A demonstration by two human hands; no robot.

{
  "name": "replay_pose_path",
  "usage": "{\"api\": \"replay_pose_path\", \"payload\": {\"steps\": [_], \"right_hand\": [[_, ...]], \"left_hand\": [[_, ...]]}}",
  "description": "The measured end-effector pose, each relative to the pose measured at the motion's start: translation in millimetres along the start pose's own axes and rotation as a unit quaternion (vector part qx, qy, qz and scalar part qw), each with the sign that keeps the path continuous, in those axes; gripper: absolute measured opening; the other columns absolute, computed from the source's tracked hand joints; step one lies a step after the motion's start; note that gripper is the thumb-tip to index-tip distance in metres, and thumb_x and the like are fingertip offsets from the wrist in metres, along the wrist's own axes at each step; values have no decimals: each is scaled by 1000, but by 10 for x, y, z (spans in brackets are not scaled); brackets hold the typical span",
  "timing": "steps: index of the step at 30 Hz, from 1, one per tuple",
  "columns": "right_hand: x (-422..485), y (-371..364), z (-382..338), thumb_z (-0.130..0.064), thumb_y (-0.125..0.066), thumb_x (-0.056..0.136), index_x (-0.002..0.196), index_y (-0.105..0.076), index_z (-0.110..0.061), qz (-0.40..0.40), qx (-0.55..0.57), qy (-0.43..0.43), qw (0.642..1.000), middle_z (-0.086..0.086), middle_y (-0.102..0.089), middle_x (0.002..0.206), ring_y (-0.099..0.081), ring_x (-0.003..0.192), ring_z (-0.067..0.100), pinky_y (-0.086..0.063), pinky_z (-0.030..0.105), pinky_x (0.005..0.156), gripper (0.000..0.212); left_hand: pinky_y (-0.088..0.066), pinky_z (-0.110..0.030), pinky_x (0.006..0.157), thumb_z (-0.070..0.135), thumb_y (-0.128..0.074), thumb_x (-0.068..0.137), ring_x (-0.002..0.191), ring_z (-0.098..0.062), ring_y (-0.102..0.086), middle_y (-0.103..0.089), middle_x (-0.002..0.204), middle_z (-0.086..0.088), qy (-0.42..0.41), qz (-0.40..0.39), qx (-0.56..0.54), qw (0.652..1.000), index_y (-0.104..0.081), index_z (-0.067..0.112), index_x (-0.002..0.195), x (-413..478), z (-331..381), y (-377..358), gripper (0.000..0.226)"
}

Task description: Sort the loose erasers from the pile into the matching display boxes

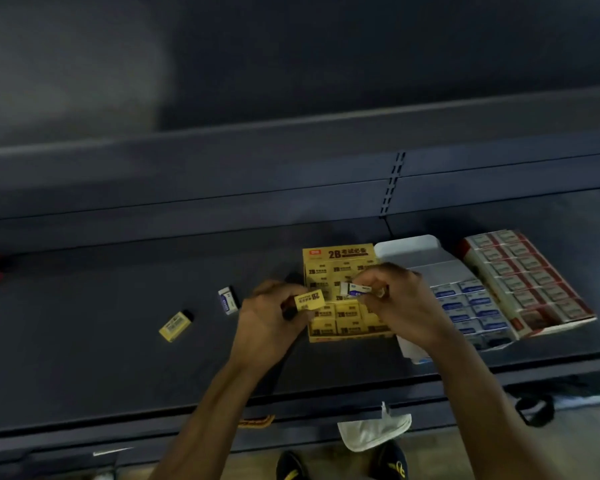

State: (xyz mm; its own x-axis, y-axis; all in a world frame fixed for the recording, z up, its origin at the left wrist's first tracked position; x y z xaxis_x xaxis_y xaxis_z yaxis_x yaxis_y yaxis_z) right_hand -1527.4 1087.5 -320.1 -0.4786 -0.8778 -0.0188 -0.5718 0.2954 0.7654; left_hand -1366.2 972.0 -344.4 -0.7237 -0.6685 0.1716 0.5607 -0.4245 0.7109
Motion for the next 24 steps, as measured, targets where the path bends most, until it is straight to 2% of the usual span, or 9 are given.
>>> {"api": "replay_pose_path", "payload": {"steps": [4, 7, 10, 13, 15, 18, 22, 24], "right_hand": [[-87, 67, 146, -14, -68, 83, 101, -67, -16, -3, 14, 3, 1000, -11, -64, 95, -50, 73, -14, -40, 1, 65, 18], [-147, 123, 237, -14, -69, 82, 100, -68, -17, 11, 19, 3, 1000, -15, -62, 91, -52, 75, -10, -41, 2, 67, 19], [-194, 171, 289, -15, -69, 82, 97, -69, -18, 14, 19, 7, 1000, -14, -65, 89, -57, 75, -5, -46, 9, 68, 16], [-226, 217, 330, -14, -69, 81, 93, -69, -17, 19, 32, 18, 999, -22, -59, 80, -55, 73, -16, -42, 2, 66, 12], [-244, 250, 387, -14, -69, 81, 92, -69, -19, 27, 46, 9, 999, -23, -58, 80, -55, 74, -17, -41, 1, 66, 11], [-275, 327, 491, -16, -67, 82, 92, -68, -20, 40, 41, -4, 998, -13, -64, 88, -59, 80, -3, -46, 10, 71, 10], [-330, 474, 628, -8, -67, 81, 92, -67, -15, 28, 15, 2, 999, -14, -59, 88, -58, 79, 1, -45, 5, 76, 13], [-362, 509, 726, -10, -68, 80, 94, -66, -17, -10, 1, -5, 1000, -11, -61, 94, -60, 85, 3, -49, 13, 79, 16]], "left_hand": [[-45, -8, 73, 22, -79, 74, 80, 0, -57, -59, 96, 9, -10, -26, -5, 1000, -70, 24, 105, -18, 137, -146, 33], [-46, -9, 78, 20, -79, 74, 84, 0, -57, -58, 100, 11, -4, -27, -3, 1000, -70, 26, 107, -3, 213, -235, 34], [-48, -16, 84, 20, -77, 75, 92, -1, -57, -57, 105, 13, 1, -43, 6, 999, -68, 24, 109, 12, 274, -312, 35], [-51, -22, 85, 21, -78, 75, 94, -3, -59, -59, 108, 10, 1, -47, 18, 999, -69, 23, 109, 23, 320, -372, 35], [-49, -17, 81, 23, -79, 74, 90, -2, -58, -62, 107, 8, -3, -41, 24, 999, -70, 23, 106, 35, 339, -399, 33], [-41, -4, 73, 25, -78, 75, 84, 4, -55, -63, 102, 11, 2, -32, 13, 999, -69, 23, 104, 64, 372, -404, 30], [-45, -9, 72, 27, -75, 77, 84, 3, -56, -62, 99, 15, 3, -30, 0, 1000, -67, 22, 106, 109, 467, -424, 30], [-43, -5, 70, 28, -75, 78, 79, 5, -54, -60, 94, 17, -2, -35, 3, 999, -67, 22, 107, 124, 534, -464, 30]]}}
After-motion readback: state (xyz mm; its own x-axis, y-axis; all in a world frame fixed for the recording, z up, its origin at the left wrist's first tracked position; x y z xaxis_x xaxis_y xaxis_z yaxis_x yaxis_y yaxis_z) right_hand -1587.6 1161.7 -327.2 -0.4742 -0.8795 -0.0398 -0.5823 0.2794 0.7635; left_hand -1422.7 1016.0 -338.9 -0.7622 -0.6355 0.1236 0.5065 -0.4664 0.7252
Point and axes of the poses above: each hand's wrist, its own x-axis towards the middle knuckle, its own y-axis out of the back of the hand, z = x × y, the point moved 4 cm from there along x, towards the middle knuckle
